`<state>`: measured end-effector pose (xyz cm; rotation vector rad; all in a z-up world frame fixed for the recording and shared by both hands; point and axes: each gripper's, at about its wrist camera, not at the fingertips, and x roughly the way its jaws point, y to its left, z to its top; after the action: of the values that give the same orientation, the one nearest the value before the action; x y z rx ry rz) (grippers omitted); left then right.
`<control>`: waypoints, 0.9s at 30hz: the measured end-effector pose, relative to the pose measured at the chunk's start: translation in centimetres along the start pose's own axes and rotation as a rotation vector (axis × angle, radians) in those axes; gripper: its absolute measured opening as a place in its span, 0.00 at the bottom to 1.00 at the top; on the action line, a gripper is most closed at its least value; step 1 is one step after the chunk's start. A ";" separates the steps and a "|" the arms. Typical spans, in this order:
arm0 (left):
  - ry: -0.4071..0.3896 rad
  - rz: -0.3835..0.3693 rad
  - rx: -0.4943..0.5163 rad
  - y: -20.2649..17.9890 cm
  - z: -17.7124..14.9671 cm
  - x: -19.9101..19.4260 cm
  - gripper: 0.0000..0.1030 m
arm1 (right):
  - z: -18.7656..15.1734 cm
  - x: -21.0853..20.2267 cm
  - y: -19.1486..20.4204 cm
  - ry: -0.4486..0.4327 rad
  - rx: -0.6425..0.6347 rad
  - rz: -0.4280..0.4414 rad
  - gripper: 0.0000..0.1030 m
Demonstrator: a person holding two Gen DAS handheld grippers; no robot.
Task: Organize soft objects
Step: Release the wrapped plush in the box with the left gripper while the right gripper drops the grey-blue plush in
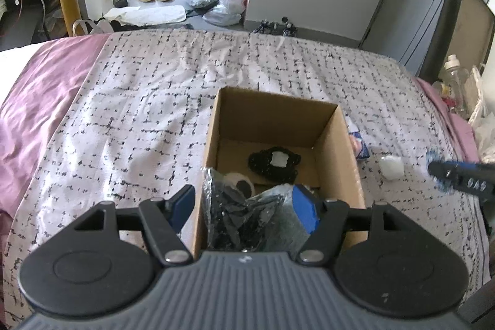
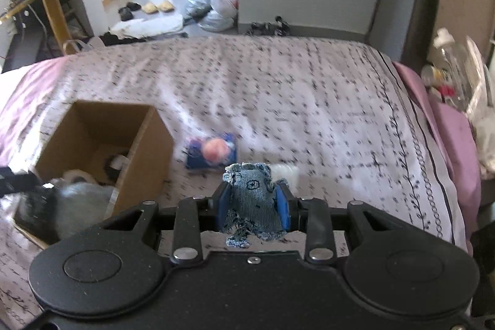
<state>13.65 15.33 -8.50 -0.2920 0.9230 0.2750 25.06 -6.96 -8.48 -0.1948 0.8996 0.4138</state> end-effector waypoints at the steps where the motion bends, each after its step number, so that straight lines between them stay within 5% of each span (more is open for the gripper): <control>1: 0.006 0.002 -0.003 0.0 -0.1 0.2 0.66 | 0.2 -0.2 0.4 -0.005 -0.006 0.004 0.31; 21: -0.015 -0.029 -0.073 1.7 0.9 -0.1 0.66 | 3.4 0.4 8.9 -0.026 -0.151 0.082 0.32; 27: 0.016 -0.005 -0.105 2.4 0.6 0.4 0.66 | 3.3 1.0 9.9 -0.013 -0.122 0.178 0.39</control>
<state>13.46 17.80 -8.80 -0.3935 0.9245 0.3171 23.77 3.33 -7.18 -0.2243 0.8825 0.6358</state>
